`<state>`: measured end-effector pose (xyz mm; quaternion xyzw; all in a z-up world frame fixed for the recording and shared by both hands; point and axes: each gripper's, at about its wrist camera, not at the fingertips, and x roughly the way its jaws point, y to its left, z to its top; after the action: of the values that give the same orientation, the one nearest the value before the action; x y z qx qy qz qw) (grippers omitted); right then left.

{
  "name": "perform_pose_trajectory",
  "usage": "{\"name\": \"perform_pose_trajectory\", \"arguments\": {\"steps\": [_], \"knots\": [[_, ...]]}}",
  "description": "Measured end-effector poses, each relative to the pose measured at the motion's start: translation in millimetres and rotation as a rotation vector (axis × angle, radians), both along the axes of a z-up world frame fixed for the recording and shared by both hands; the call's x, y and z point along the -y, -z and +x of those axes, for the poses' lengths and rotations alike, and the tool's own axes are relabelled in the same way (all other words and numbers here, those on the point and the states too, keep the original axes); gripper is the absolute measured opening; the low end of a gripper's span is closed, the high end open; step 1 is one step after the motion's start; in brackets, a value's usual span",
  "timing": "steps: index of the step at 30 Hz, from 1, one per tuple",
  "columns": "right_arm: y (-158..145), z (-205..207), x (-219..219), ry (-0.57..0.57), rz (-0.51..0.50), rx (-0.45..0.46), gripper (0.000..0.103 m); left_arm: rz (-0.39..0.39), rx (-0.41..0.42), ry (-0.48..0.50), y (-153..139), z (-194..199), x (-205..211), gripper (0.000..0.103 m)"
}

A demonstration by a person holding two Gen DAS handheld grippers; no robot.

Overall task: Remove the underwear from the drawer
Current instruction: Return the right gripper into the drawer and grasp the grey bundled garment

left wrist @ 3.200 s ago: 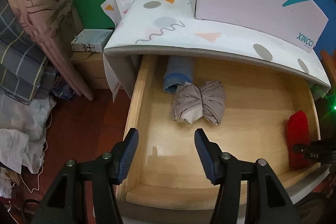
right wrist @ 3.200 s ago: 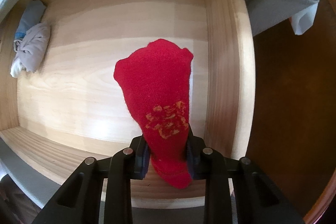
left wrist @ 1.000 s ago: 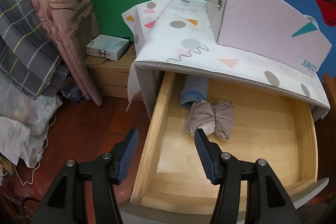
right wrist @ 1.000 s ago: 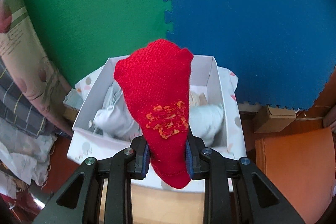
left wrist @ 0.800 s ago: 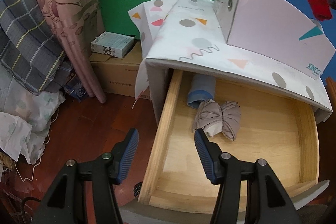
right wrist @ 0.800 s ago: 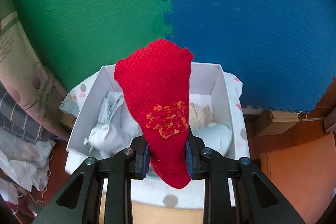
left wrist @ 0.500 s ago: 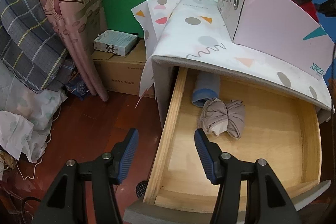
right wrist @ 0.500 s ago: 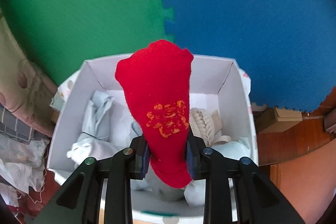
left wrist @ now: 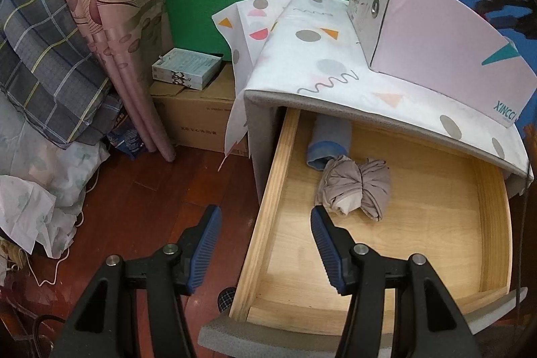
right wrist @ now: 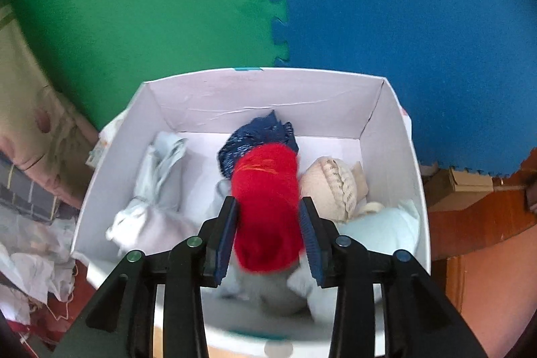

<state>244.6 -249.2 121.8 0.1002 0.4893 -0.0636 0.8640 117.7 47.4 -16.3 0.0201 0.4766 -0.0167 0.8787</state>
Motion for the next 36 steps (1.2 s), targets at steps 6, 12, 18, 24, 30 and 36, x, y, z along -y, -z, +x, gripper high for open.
{"name": "perform_pose_trajectory", "arguments": {"steps": [6, 12, 18, 24, 30, 36], "knots": [[-7.1, -60.8, -39.5, -0.2, 0.005, 0.029, 0.036, -0.018, 0.015, -0.028, -8.4, -4.2, -5.3, 0.057], [34.0, -115.7, -88.1, -0.41, 0.043, -0.022, 0.036, -0.024, 0.009, -0.105, -12.0, -15.0, -20.7, 0.057], [85.8, -136.4, -133.9, -0.572, 0.02, -0.077, 0.036, -0.063, -0.006, -0.187, -12.3, -33.7, -46.2, 0.057], [131.5, -132.0, -177.0, -0.701, -0.032, -0.086, 0.036, -0.074, 0.002, -0.216, -15.6, -46.9, -57.6, 0.057], [168.2, -116.4, -208.2, -0.803, -0.133, -0.096, 0.04, -0.12, -0.018, -0.25, -10.3, -45.0, -68.3, 0.057], [192.2, -108.0, -230.0, -0.872, -0.227, -0.082, 0.046, -0.149, -0.025, -0.254, -7.8, -43.1, -70.3, 0.057]]}}
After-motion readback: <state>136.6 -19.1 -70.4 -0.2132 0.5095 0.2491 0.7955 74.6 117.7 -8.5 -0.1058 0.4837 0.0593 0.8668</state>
